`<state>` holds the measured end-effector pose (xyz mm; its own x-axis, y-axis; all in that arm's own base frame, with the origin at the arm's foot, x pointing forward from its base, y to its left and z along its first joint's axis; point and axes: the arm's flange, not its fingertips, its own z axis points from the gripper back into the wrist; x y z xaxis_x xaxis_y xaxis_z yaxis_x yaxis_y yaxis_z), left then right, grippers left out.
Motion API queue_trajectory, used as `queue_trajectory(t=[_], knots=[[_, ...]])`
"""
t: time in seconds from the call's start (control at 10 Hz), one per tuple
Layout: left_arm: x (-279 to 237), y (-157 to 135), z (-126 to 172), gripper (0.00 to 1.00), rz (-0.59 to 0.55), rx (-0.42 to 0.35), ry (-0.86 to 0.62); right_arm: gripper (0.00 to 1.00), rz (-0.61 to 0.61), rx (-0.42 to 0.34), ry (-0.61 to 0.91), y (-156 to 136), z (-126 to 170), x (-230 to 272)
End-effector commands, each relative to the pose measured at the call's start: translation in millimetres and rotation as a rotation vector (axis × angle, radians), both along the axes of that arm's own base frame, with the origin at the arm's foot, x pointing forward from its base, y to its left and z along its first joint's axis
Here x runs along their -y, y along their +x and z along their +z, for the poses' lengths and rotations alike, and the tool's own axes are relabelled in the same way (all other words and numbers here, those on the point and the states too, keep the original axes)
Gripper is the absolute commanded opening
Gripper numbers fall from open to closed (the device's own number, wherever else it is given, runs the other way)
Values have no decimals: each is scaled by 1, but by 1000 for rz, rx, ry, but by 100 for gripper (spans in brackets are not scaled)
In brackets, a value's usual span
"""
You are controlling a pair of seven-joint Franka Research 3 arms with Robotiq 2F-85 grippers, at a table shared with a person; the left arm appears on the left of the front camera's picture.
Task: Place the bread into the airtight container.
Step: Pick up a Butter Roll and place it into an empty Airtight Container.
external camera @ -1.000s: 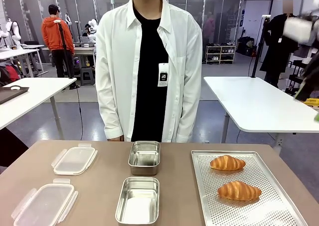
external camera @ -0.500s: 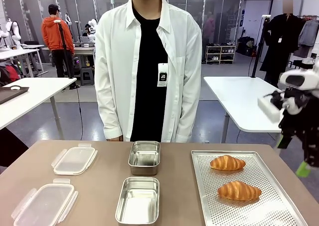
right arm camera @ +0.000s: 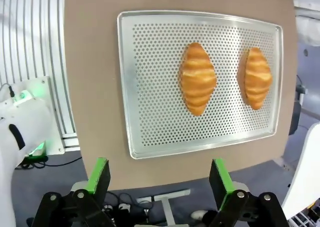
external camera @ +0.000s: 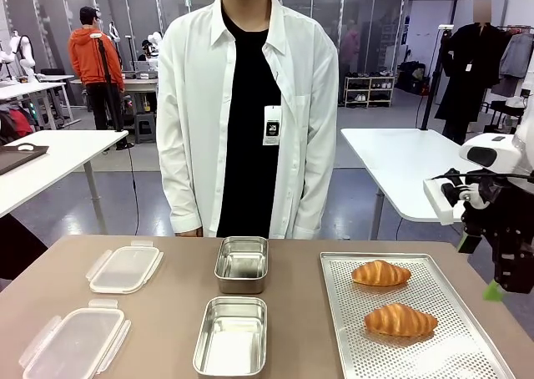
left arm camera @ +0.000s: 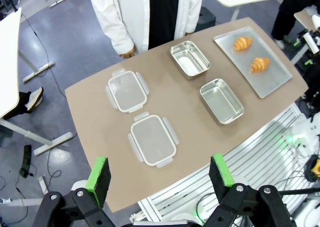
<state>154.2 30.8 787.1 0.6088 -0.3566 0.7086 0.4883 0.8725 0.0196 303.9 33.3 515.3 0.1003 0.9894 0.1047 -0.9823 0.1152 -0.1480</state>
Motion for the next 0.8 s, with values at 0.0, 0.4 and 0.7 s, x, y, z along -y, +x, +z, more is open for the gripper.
queue_trajectory(t=[0.0,0.4,0.7], knots=[[0,-1,0,100,-8,3,7,100,28,-37,12,-3,-4,1],[0,-1,0,100,-8,3,7,100,30,-7,-4,9,-38,-10],[0,-1,0,100,-8,3,7,100,45,-10,39,29,-88,-7]])
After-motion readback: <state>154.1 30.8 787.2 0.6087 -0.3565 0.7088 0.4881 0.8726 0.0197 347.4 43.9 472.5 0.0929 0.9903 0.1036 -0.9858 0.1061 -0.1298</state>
